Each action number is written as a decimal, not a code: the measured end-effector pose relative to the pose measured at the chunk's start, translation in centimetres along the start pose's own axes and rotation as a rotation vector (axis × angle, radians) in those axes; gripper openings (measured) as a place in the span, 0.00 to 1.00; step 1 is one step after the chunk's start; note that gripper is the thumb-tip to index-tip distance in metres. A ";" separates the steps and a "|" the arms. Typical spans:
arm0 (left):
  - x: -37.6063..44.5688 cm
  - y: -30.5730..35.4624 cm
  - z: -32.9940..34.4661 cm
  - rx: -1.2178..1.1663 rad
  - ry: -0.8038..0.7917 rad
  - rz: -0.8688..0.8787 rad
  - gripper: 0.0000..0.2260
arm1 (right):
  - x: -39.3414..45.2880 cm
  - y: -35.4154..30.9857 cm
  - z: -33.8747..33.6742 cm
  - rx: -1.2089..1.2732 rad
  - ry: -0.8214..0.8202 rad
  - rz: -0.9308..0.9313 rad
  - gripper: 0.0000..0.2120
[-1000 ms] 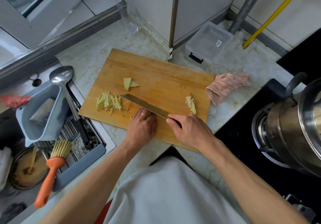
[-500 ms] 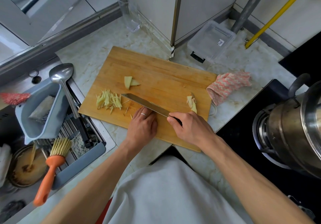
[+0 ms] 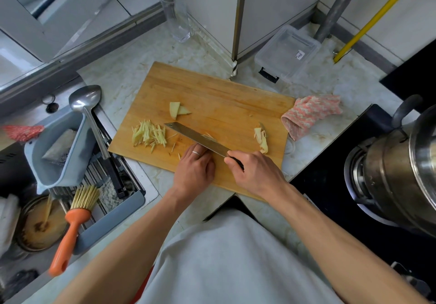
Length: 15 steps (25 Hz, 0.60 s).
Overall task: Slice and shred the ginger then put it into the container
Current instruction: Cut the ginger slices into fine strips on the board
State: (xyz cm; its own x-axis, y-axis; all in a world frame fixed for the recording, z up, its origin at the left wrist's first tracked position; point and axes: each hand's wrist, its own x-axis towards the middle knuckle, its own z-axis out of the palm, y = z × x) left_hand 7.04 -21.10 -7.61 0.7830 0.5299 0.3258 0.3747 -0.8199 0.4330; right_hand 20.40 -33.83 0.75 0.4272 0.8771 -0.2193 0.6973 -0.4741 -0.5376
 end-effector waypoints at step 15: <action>-0.2 -0.1 0.2 0.010 0.008 -0.001 0.14 | 0.3 -0.3 -0.5 -0.093 -0.037 -0.029 0.16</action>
State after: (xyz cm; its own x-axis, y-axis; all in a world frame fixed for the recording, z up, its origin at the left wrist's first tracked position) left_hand 6.99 -21.15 -7.90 0.7784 0.5326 0.3322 0.3807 -0.8214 0.4248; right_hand 20.60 -33.44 1.28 0.3856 0.8922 -0.2352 0.7602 -0.4517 -0.4670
